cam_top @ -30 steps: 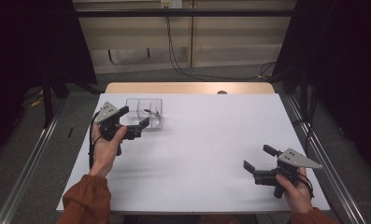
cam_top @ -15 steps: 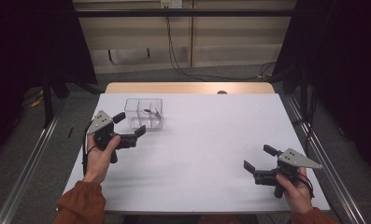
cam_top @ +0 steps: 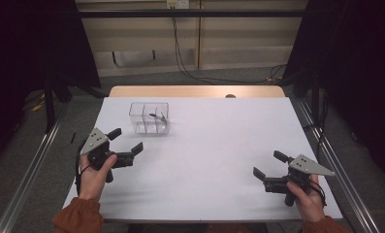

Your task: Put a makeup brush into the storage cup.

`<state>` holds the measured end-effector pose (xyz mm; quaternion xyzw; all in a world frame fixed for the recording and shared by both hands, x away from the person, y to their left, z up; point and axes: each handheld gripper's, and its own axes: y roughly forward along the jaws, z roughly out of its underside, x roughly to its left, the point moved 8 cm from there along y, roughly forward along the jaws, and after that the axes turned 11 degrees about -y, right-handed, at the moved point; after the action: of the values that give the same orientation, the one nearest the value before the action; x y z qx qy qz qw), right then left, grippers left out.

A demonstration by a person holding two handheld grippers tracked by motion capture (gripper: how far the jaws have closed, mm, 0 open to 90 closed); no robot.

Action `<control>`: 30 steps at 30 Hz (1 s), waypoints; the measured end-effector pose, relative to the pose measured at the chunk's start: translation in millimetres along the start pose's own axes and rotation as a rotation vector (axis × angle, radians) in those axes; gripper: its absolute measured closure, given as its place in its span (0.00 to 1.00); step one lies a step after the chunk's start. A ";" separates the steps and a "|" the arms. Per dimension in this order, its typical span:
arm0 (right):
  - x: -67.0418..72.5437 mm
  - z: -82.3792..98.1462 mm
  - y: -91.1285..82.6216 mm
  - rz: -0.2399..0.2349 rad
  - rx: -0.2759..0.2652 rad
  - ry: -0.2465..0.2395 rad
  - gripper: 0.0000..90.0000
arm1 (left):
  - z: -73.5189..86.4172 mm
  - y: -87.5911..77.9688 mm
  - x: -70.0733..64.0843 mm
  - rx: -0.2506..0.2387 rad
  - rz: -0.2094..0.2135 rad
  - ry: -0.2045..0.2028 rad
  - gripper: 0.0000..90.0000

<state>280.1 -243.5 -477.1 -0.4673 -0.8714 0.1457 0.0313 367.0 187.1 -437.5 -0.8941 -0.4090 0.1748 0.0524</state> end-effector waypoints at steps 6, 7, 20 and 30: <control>0.6 0.1 -0.1 -0.001 0.001 0.000 0.00 | 8.6 -9.2 -3.9 0.010 0.017 0.011 0.02; 0.7 0.1 -0.1 -0.001 0.001 0.001 0.00 | 10.2 -10.9 -3.8 0.007 0.013 0.011 0.02; 1.7 0.2 -0.2 -0.005 0.001 0.001 0.00 | 23.6 -25.2 -10.3 0.006 0.032 0.006 0.02; 0.7 0.4 -1.3 -0.001 -0.001 -0.003 0.00 | 35.6 -29.8 -13.2 0.038 0.021 0.016 0.02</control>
<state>278.6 -243.7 -477.2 -0.4669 -0.8717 0.1461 0.0297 325.2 195.1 -460.1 -0.8984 -0.3960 0.1761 0.0706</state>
